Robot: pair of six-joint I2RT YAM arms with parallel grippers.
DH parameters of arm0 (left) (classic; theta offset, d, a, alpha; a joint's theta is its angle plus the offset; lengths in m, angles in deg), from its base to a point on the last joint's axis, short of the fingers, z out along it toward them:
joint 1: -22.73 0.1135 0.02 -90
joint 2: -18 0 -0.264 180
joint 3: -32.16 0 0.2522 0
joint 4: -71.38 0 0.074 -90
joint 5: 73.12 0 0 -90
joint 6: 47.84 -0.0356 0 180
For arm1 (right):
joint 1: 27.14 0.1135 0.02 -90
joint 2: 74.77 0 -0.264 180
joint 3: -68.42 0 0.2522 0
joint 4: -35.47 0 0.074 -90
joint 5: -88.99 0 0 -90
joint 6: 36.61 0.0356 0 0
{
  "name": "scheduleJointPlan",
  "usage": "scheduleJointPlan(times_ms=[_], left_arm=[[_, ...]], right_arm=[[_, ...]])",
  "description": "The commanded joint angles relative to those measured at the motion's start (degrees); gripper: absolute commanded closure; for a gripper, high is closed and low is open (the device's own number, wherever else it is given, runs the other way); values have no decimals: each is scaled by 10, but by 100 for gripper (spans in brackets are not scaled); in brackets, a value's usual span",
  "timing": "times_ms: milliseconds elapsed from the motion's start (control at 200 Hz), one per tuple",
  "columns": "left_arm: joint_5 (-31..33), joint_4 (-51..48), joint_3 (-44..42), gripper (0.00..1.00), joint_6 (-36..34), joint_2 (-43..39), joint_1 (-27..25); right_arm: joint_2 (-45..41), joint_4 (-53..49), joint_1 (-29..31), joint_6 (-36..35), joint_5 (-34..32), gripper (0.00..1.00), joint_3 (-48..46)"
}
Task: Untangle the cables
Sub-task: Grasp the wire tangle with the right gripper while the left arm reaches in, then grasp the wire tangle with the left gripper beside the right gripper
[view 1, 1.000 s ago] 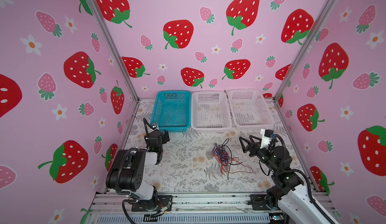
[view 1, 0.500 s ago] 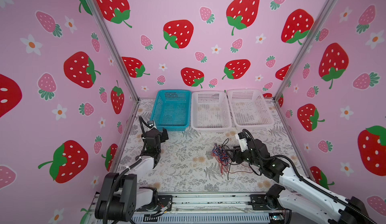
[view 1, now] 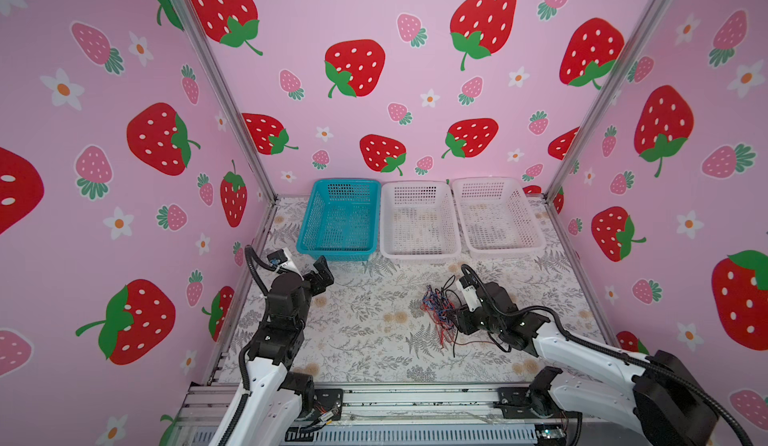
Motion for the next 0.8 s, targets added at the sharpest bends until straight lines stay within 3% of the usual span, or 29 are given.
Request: scheduleJointPlan(times_ms=[0,235,430,550,795], left_arm=[[-47,-101,30,1,142,-42,-1],[-169,-74,-9,1,239,-24,-21],[-72,-83,-42,1,280,-35,-169],[-4,-90,-41,0,293,-11,-274],[43,-5,-73,7,340,56,-419]], right_arm=[[9,37,7,-14,16,55,-1],[38,118,23,-24,84,85,-2],[82,172,60,-46,115,100,25],[92,237,67,-39,166,100,23],[119,315,67,-20,243,100,42]])
